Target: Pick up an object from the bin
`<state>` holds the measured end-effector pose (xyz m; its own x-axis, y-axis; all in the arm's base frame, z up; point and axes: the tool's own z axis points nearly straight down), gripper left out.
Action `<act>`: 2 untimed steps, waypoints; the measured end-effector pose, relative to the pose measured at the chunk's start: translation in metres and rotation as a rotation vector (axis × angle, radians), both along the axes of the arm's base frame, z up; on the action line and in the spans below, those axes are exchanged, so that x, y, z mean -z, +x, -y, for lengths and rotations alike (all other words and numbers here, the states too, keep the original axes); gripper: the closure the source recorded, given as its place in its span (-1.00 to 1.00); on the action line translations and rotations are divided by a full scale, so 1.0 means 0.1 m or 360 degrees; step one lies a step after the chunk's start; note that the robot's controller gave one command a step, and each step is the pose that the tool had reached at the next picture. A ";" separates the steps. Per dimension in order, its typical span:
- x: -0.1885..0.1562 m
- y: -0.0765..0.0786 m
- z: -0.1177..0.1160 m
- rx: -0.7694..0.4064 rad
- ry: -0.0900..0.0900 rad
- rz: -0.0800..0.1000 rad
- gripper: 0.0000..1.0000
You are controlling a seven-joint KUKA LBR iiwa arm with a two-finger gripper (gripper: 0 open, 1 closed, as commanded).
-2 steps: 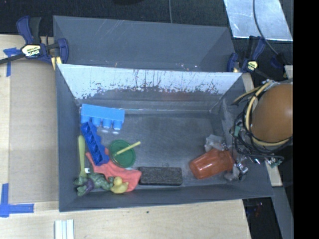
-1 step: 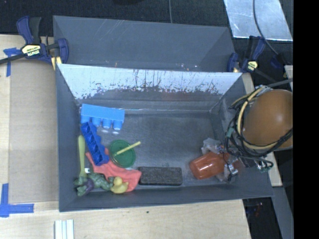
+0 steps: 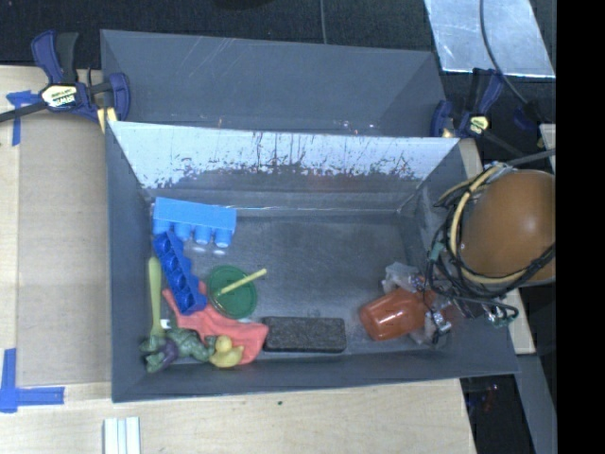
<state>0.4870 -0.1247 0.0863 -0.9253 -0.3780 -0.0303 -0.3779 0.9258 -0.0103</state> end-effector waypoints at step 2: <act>0.00 0.00 0.00 -0.0001 0.0000 0.0000 1.00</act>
Offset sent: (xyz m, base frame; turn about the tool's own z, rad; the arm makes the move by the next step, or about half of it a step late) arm 0.0000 0.0000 0.0000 0.0000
